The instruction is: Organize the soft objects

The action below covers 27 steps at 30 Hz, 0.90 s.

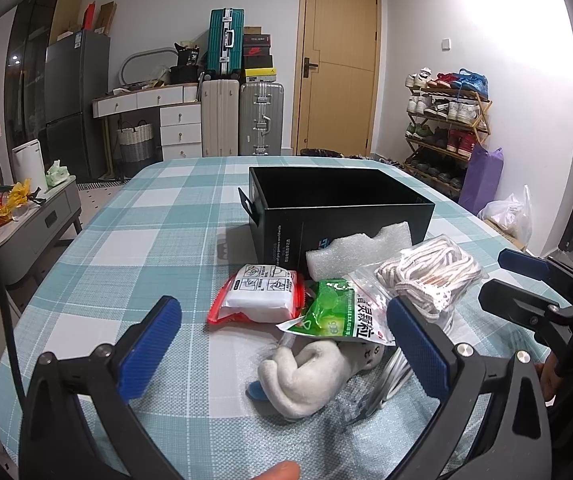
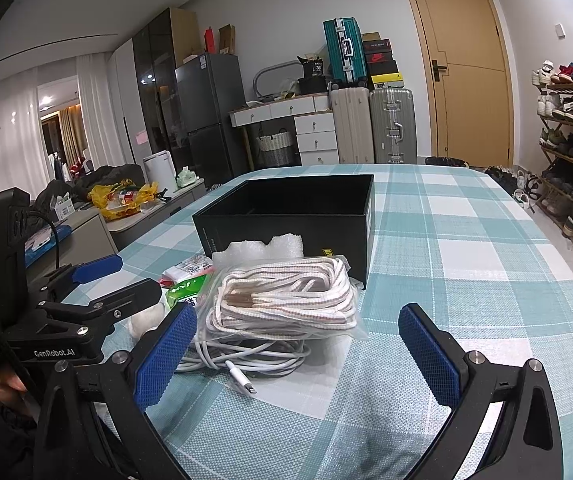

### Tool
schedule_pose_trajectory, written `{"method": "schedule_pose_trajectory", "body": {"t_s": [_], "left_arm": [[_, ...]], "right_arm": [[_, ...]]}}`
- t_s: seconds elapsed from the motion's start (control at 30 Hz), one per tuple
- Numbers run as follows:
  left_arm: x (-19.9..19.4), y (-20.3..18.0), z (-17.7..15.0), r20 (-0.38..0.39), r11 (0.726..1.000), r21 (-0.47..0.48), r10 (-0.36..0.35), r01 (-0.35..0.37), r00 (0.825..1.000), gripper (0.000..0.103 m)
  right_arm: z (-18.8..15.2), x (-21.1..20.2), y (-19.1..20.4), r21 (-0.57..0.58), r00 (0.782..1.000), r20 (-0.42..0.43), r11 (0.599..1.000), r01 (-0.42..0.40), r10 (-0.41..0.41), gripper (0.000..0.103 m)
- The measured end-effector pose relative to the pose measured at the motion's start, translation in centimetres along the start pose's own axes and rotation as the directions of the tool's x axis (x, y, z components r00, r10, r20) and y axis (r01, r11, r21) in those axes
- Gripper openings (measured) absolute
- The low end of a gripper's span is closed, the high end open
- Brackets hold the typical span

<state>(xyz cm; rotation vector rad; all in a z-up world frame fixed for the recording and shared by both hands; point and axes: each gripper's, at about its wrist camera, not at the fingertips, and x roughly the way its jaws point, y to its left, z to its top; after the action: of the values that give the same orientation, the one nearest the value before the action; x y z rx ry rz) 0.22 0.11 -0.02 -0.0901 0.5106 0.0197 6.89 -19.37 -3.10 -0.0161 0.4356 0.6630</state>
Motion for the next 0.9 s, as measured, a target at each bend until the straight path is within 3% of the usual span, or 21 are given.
{"method": "schedule_pose_trajectory", "body": {"t_s": [0.9], "left_arm": [[-0.08, 0.18, -0.09, 0.001, 1.000, 0.003, 0.000, 0.000, 1.000, 0.103]], "right_arm": [[-0.42, 0.33, 0.18, -0.006, 1.000, -0.005, 1.000, 0.000, 0.000, 0.103]]}}
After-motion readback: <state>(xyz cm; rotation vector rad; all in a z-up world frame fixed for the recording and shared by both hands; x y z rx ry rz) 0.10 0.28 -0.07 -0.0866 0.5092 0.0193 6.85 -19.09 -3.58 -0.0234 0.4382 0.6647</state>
